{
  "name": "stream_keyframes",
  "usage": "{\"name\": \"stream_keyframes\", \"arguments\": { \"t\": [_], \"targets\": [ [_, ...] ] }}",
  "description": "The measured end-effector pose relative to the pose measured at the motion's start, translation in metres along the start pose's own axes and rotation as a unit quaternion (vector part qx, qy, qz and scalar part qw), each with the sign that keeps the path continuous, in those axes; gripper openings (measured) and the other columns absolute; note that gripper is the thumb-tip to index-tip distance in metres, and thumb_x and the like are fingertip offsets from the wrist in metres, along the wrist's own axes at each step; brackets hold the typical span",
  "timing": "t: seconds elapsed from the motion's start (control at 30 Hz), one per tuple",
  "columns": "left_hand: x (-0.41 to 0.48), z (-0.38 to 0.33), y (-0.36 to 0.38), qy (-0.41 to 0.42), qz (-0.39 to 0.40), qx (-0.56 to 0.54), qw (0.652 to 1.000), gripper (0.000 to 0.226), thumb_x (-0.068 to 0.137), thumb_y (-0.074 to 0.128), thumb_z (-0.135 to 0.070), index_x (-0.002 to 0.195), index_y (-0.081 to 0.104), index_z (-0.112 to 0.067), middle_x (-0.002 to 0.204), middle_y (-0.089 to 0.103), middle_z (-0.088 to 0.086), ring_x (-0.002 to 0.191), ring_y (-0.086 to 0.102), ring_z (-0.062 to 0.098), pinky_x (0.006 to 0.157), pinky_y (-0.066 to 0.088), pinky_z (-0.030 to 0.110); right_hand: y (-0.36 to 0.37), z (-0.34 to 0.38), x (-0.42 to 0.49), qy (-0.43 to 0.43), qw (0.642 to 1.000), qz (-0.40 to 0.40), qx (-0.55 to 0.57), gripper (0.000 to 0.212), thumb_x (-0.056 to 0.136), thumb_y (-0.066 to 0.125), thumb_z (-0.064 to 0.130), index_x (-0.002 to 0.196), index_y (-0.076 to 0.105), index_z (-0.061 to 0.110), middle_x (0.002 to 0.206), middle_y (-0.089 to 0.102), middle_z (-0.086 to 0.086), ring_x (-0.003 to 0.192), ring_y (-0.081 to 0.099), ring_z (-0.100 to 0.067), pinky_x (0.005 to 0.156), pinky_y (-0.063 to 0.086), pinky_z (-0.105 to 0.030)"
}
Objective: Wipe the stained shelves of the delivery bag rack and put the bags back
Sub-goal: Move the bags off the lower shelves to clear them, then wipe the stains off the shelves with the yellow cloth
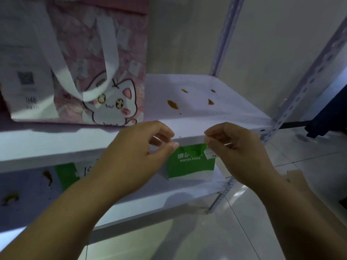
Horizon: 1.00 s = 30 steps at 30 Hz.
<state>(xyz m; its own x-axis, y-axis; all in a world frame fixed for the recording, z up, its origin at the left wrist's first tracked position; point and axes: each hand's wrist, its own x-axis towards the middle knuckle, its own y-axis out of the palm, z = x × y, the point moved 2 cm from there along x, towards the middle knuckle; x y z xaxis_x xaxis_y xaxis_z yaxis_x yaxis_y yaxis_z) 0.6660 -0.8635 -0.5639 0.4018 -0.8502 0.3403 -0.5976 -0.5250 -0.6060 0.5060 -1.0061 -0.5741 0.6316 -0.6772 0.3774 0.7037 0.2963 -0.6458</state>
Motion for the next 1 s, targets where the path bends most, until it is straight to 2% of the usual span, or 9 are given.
{"name": "stream_keyframes", "arguments": {
  "t": [0.17,0.37,0.5,0.63,0.77,0.9,1.0],
  "targets": [
    [0.029,-0.062,-0.044,-0.006,0.039,0.009,0.999,0.026,0.077,0.052,-0.050,0.097,0.062,-0.037,0.092,0.061,-0.024,0.087,0.056,-0.008,0.077,0.053,0.028,-0.050,0.060,0.023,0.020,1.000,0.021,0.008,0.008,0.081,0.060,0.036,0.084,0.058,0.043,0.079,0.065,0.021,0.081,0.059,0.007,0.067,0.046,-0.006],
    [0.047,-0.153,-0.104,-0.009,0.045,0.003,0.999,0.020,0.081,0.056,-0.046,0.097,0.062,-0.034,0.092,0.062,-0.023,0.086,0.056,-0.007,0.076,0.051,0.025,-0.124,0.146,0.047,0.009,0.998,0.055,-0.002,0.008,0.081,0.055,0.038,0.089,0.058,0.040,0.080,0.061,0.025,0.083,0.057,0.010,0.072,0.043,-0.002],
    [0.055,-0.214,-0.144,-0.015,0.030,-0.004,0.999,0.016,0.080,0.056,-0.046,0.093,0.061,-0.040,0.090,0.061,-0.025,0.086,0.056,-0.008,0.073,0.049,0.018,-0.176,0.200,0.063,-0.013,0.998,0.067,-0.012,0.008,0.086,0.061,0.029,0.093,0.062,0.034,0.081,0.062,0.024,0.082,0.058,0.007,0.069,0.045,-0.004],
    [0.058,-0.268,-0.178,-0.020,0.001,-0.014,1.000,0.009,0.080,0.060,-0.043,0.089,0.060,-0.044,0.088,0.062,-0.026,0.087,0.057,-0.009,0.070,0.046,0.015,-0.224,0.244,0.078,-0.042,0.998,0.051,-0.013,0.008,0.086,0.063,0.027,0.093,0.066,0.028,0.078,0.065,0.018,0.078,0.060,0.002,0.067,0.047,-0.010],
    [0.060,-0.306,-0.204,-0.010,-0.017,-0.008,1.000,0.008,0.079,0.057,-0.045,0.086,0.060,-0.043,0.086,0.063,-0.026,0.086,0.057,-0.010,0.068,0.044,0.013,-0.265,0.273,0.087,-0.070,0.997,0.021,-0.022,0.006,0.084,0.064,0.028,0.090,0.066,0.029,0.072,0.062,0.023,0.075,0.058,0.004,0.064,0.046,-0.010],
    [0.063,-0.325,-0.222,-0.006,-0.039,-0.013,0.999,0.009,0.080,0.060,-0.041,0.089,0.063,-0.040,0.086,0.064,-0.026,0.085,0.058,-0.011,0.067,0.045,0.013,-0.290,0.284,0.096,-0.066,0.998,0.003,-0.003,0.005,0.085,0.064,0.026,0.087,0.064,0.031,0.073,0.062,0.021,0.071,0.058,0.005,0.061,0.047,-0.016],
    [0.071,-0.326,-0.230,-0.005,-0.041,-0.009,0.999,0.008,0.080,0.062,-0.039,0.088,0.063,-0.040,0.084,0.065,-0.026,0.084,0.058,-0.011,0.065,0.042,0.010,-0.302,0.283,0.104,-0.053,0.999,-0.014,-0.001,0.008,0.084,0.064,0.026,0.085,0.062,0.033,0.073,0.062,0.021,0.073,0.057,0.005,0.062,0.046,-0.016]
  ]
}}
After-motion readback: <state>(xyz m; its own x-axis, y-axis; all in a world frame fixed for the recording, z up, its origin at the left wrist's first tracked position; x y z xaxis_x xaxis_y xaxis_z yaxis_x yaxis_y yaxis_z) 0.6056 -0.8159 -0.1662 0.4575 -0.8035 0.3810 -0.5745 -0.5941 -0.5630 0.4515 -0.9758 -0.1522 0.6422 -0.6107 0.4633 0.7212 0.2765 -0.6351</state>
